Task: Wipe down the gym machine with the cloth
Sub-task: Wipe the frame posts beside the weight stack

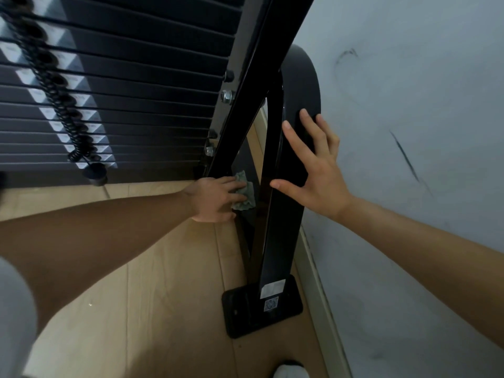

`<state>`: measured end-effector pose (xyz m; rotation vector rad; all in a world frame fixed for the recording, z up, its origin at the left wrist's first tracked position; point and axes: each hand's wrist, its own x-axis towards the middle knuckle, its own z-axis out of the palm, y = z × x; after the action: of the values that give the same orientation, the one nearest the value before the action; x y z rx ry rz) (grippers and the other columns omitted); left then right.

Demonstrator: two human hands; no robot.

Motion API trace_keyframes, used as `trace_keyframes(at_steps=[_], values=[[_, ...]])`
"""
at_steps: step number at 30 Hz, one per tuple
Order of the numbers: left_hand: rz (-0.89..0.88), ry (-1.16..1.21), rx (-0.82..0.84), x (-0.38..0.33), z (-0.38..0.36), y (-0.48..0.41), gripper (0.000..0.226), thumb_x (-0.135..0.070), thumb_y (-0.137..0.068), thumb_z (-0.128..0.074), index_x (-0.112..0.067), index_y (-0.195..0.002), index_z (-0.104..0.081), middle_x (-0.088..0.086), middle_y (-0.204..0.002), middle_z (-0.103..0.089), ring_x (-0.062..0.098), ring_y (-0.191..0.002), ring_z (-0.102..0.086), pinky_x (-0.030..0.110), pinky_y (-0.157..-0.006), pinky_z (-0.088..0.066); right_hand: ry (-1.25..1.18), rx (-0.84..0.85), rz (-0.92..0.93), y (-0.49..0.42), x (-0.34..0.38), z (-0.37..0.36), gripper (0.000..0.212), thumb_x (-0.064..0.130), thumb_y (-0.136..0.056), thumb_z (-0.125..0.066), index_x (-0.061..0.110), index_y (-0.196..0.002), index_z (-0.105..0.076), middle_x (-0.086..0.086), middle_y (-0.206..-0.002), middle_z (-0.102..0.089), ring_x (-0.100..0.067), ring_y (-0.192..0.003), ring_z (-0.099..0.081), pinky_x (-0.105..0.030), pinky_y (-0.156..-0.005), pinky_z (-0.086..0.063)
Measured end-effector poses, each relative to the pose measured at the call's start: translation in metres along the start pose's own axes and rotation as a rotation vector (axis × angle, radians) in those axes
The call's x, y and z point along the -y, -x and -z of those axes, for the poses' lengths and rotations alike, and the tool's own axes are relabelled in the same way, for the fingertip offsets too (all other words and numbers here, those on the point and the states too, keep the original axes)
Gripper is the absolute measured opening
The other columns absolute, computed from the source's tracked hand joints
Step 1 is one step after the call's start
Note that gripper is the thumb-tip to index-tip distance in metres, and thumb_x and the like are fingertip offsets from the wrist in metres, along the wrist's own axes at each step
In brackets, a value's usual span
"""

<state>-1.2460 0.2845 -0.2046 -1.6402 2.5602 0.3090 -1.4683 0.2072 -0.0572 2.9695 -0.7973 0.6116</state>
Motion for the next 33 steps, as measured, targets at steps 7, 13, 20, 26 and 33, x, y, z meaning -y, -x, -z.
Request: trace_keyframes(at_steps=[7, 13, 20, 26, 33], values=[[-0.009, 0.000, -0.043, -0.015, -0.004, -0.001, 0.056, -0.053, -0.103, -0.040, -0.031, -0.155, -0.033, 0.002, -0.167, -0.017, 0.025, -0.150, -0.020, 0.035, -0.108, -0.042, -0.007, -0.003, -0.003, 0.000, 0.001, 0.000, 0.090, 0.060, -0.086, -0.069, 0.014, -0.156, -0.035, -0.017, -0.164, -0.018, -0.042, -0.151, -0.008, -0.032, -0.125, -0.002], [-0.122, 0.164, -0.136, -0.012, -0.015, 0.003, 0.030, -0.042, -0.096, -0.059, -0.028, -0.122, -0.066, -0.001, -0.140, -0.049, 0.018, -0.120, -0.047, 0.035, -0.095, -0.049, -0.001, -0.010, 0.011, 0.001, 0.000, -0.003, 0.090, 0.061, -0.087, -0.067, 0.011, -0.155, -0.035, -0.020, -0.164, -0.018, -0.044, -0.151, -0.008, -0.039, -0.126, -0.005], [0.362, 0.822, -0.315, -0.017, -0.028, 0.005, 0.009, -0.025, -0.082, -0.081, -0.025, -0.090, -0.076, -0.007, -0.100, -0.066, 0.012, -0.094, -0.065, 0.023, -0.077, -0.053, -0.012, -0.008, 0.006, 0.000, 0.000, -0.002, 0.091, 0.061, -0.087, -0.066, 0.011, -0.156, -0.035, -0.020, -0.164, -0.017, -0.043, -0.151, -0.006, -0.032, -0.125, -0.001], [1.013, 1.684, -0.548, -0.026, -0.027, -0.013, 0.012, -0.029, -0.096, -0.068, -0.018, -0.100, -0.068, 0.008, -0.110, -0.070, 0.022, -0.102, -0.067, 0.039, -0.094, -0.058, -0.020, 0.005, 0.005, 0.001, 0.000, -0.003, 0.091, 0.063, -0.087, -0.064, 0.014, -0.157, -0.033, -0.017, -0.165, -0.014, -0.043, -0.152, -0.004, -0.028, -0.124, 0.002], [1.013, 1.935, -0.316, -0.029, -0.001, -0.016, 0.031, -0.043, -0.100, -0.060, -0.022, -0.122, -0.059, 0.005, -0.115, -0.066, 0.018, -0.084, -0.065, 0.033, -0.078, -0.053, -0.032, -0.001, 0.008, 0.000, -0.001, -0.003, 0.090, 0.063, -0.087, -0.064, 0.014, -0.156, -0.034, -0.018, -0.165, -0.016, -0.044, -0.151, -0.005, -0.031, -0.125, 0.001]])
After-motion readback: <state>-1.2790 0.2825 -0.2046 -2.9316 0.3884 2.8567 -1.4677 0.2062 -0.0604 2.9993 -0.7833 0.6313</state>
